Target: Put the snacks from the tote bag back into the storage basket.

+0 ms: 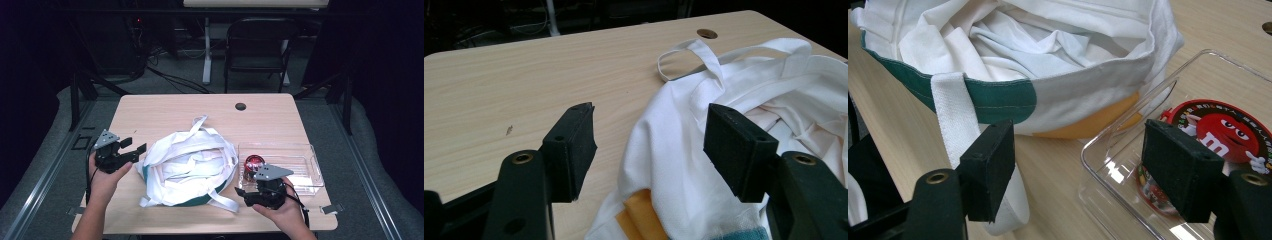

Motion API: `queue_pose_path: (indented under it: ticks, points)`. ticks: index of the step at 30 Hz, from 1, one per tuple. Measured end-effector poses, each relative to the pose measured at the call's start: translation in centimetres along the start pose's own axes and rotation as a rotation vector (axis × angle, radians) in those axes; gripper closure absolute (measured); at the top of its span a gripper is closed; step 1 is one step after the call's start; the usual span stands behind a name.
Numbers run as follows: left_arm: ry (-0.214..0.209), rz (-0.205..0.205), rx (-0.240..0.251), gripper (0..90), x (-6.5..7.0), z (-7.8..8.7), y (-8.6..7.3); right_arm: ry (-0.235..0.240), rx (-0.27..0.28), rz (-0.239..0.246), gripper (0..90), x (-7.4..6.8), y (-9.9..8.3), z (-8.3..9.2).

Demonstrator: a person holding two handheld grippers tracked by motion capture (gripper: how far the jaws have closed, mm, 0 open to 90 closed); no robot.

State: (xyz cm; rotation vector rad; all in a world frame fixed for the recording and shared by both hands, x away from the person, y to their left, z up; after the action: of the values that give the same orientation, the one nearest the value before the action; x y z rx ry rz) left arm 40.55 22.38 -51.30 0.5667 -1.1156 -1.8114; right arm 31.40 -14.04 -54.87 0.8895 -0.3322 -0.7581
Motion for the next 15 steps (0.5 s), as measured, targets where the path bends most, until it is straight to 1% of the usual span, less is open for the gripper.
queue_pose_path:
  ticks: [3,4,11,12,15]
  points:
    - [0.0,-0.001,0.001,37.2,0.03,-0.03,-0.01,-0.001,0.007,0.0,29.1,-0.11,0.02,-0.09]
    - [-0.001,-0.001,-0.004,37.1,0.06,-0.03,-0.04,-0.005,0.015,0.007,29.4,-0.13,0.06,-0.07]
    - [-0.004,-0.005,-0.012,37.2,0.19,-0.18,-0.16,-0.004,0.03,0.004,29.8,-0.2,0.02,-0.13]
    - [-0.004,-0.005,-0.012,37.2,0.21,-0.25,-0.19,-0.014,0.036,0.006,29.9,-0.19,0.04,-0.18]
    - [-0.004,-0.004,-0.013,37.2,0.16,-0.22,-0.19,-0.02,0.041,0.007,29.9,-0.12,0.09,-0.19]
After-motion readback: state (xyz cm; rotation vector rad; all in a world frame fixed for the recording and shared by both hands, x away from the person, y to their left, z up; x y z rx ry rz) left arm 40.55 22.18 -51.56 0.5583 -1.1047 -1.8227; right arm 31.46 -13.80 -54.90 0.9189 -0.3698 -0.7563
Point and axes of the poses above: each handheld gripper's, and its own axes: z roughly backward along the jaws, y roughly out of its top, x roughly to its right, the point moved 8 cm from there along -z, roughly forward along the jaws, and after that the axes turned 2 degrees about -z, right-handed, at the moved point
